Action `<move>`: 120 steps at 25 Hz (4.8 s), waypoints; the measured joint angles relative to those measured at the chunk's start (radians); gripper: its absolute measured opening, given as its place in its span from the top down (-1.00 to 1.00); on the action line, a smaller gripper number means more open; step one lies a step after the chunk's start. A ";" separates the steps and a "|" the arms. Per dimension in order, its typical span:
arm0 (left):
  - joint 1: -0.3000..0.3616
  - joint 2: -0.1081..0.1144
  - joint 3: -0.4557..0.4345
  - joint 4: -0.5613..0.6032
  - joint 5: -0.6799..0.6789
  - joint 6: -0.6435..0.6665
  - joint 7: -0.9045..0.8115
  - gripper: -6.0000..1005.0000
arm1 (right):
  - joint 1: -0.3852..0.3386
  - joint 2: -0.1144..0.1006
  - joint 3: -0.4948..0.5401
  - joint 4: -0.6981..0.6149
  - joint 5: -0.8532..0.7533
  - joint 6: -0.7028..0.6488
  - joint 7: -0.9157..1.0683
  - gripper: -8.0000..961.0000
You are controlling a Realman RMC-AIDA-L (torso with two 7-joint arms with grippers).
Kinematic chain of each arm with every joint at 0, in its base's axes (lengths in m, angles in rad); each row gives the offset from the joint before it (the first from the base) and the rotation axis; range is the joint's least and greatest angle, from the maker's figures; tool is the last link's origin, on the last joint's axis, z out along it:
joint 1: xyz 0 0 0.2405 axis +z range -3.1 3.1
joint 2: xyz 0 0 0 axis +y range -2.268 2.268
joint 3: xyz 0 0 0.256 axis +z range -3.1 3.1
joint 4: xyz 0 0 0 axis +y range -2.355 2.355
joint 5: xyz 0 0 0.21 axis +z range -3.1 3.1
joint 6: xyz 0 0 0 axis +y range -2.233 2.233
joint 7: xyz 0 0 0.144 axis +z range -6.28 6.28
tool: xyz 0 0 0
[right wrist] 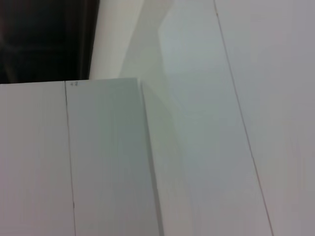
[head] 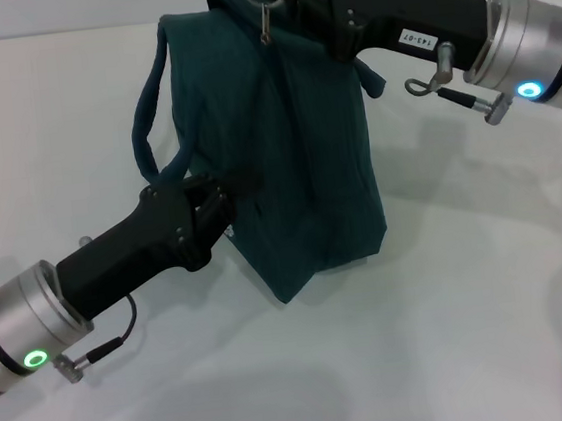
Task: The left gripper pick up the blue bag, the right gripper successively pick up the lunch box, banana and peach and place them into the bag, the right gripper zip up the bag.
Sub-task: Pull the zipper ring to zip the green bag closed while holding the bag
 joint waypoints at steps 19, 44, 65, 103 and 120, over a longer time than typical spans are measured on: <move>-0.004 -0.001 -0.002 0.026 0.019 0.004 -0.004 0.90 | -0.029 0.000 -0.003 -0.051 0.000 -0.057 0.206 0.84; -0.009 0.006 0.018 0.051 0.126 0.094 -0.033 0.90 | -0.048 0.000 -0.016 -0.072 0.003 -0.032 0.263 0.83; -0.013 0.014 0.054 0.087 0.177 0.173 -0.027 0.90 | -0.040 0.000 -0.041 -0.084 -0.002 0.031 0.257 0.82; 0.089 0.023 -0.140 0.220 0.166 -0.006 -0.131 0.32 | -0.168 0.000 -0.052 -0.191 0.017 0.011 0.251 0.81; -0.121 0.005 -0.030 1.277 0.533 -0.008 -1.161 -0.63 | -0.163 0.000 -0.047 -0.191 0.040 0.021 0.253 0.80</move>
